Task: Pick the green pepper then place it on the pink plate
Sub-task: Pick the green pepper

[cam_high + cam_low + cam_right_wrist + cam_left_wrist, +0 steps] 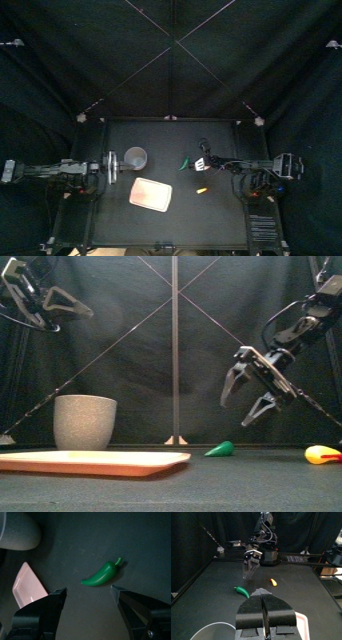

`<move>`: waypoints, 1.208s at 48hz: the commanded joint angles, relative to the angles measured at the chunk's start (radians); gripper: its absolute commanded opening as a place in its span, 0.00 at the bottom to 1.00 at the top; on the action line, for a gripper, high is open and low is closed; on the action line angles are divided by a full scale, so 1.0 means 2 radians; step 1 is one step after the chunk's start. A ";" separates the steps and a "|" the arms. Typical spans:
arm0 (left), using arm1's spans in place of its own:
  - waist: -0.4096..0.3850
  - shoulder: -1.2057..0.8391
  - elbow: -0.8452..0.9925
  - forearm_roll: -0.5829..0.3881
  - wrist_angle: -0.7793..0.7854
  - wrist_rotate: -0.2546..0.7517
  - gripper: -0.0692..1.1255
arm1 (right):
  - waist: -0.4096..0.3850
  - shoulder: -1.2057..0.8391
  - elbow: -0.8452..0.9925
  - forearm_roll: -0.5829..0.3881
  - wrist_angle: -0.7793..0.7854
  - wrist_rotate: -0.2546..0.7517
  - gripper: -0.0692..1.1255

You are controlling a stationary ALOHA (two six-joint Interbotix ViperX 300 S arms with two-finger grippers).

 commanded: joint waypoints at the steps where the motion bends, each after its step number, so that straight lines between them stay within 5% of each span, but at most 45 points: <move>1: 0.000 0.003 -0.003 0.000 -0.002 -0.001 0.17 | -0.006 0.025 -0.034 -0.002 0.002 0.004 0.90; 18: -0.004 0.002 -0.006 -0.001 -0.006 -0.001 0.17 | -0.037 0.100 -0.092 -0.005 0.058 0.018 0.90; 47: -0.025 -0.002 -0.008 -0.001 -0.021 -0.002 0.17 | -0.035 0.140 -0.123 -0.041 0.113 0.020 0.89; 58: -0.025 -0.002 -0.008 -0.001 -0.021 -0.001 0.17 | -0.033 0.150 -0.126 -0.041 0.113 0.020 0.80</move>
